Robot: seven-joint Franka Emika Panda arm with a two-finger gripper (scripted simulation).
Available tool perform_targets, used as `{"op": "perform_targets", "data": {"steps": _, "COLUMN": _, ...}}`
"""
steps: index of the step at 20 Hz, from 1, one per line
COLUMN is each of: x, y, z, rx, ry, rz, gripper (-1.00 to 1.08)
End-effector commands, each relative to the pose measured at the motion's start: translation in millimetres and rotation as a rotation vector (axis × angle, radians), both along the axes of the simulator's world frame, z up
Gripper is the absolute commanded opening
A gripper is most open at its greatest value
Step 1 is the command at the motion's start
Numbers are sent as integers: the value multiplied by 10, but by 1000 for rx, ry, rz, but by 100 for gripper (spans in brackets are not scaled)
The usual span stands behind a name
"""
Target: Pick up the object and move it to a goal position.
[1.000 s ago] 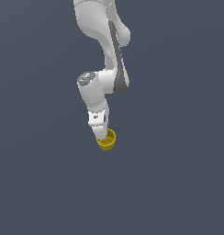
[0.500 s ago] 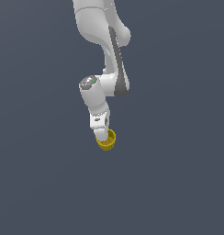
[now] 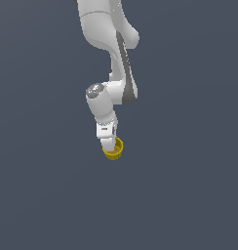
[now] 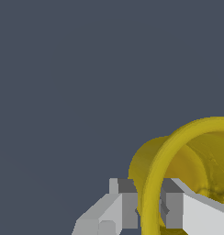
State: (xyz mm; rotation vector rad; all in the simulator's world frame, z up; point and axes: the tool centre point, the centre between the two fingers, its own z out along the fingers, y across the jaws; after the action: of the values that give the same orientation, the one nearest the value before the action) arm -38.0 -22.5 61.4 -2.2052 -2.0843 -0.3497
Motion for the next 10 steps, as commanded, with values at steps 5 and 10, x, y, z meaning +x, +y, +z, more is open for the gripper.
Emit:
{"op": "perform_targets", "data": {"steps": 5, "x": 1, "y": 1, "z": 0, "rx": 0, "ry": 0, "rz": 0, "gripper": -100}}
{"op": "perform_targets", "data": {"steps": 10, "x": -5, "y": -18, "z": 65, "rx": 0, "ry": 0, "rz": 0, "gripper": -100}}
